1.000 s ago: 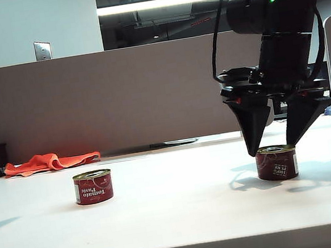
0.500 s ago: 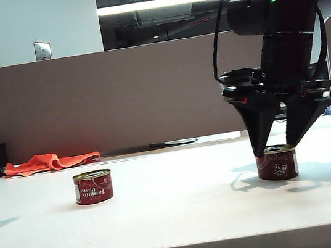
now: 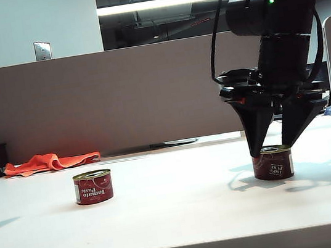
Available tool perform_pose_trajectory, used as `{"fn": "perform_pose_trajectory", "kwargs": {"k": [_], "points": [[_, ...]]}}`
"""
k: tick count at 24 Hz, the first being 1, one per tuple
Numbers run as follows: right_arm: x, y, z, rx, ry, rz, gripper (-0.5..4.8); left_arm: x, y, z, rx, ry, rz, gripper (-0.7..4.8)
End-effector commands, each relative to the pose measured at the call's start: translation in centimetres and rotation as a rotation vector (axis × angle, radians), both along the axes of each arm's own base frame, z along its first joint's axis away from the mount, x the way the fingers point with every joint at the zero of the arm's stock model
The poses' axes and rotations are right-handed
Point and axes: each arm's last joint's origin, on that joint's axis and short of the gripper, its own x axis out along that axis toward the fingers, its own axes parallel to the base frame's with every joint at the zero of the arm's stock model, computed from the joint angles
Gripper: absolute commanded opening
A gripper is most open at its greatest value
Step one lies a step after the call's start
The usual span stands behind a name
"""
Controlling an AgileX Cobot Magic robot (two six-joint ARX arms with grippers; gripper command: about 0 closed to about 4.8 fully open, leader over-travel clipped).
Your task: Stack a can of tomatoes on the right onto the can of tomatoes on the left.
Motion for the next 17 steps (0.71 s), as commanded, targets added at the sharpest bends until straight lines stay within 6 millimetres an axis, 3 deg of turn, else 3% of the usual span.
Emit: {"fn": "perform_pose_trajectory", "kwargs": {"k": [1, 3, 10, 14, 16, 17], "points": [[0.0, 0.1, -0.4, -0.005, 0.008, 0.002, 2.6, 0.0, 0.0, 0.2, 0.001, -0.015, 0.003, -0.05], [0.3, 0.2, 0.1, 0.002, -0.007, 0.002, 2.6, 0.0, 0.1, 0.3, 0.003, -0.025, 0.011, -0.05], [1.7, 3.0, 5.8, 0.132, -0.139, 0.079, 2.61, -0.1, 0.1, 1.0, -0.012, -0.089, 0.014, -0.05], [0.9, 7.9, 10.3, 0.221, -0.294, 0.207, 2.65, -0.1, 0.1, 1.0, -0.012, -0.091, 0.014, -0.05], [0.4, 9.9, 11.1, 0.247, -0.331, 0.254, 2.65, -0.1, 0.1, 1.0, -0.012, -0.091, 0.014, -0.05], [0.1, 11.9, 11.4, 0.265, -0.351, 0.299, 2.66, -0.1, 0.1, 1.0, -0.013, -0.096, 0.014, -0.05]]}}
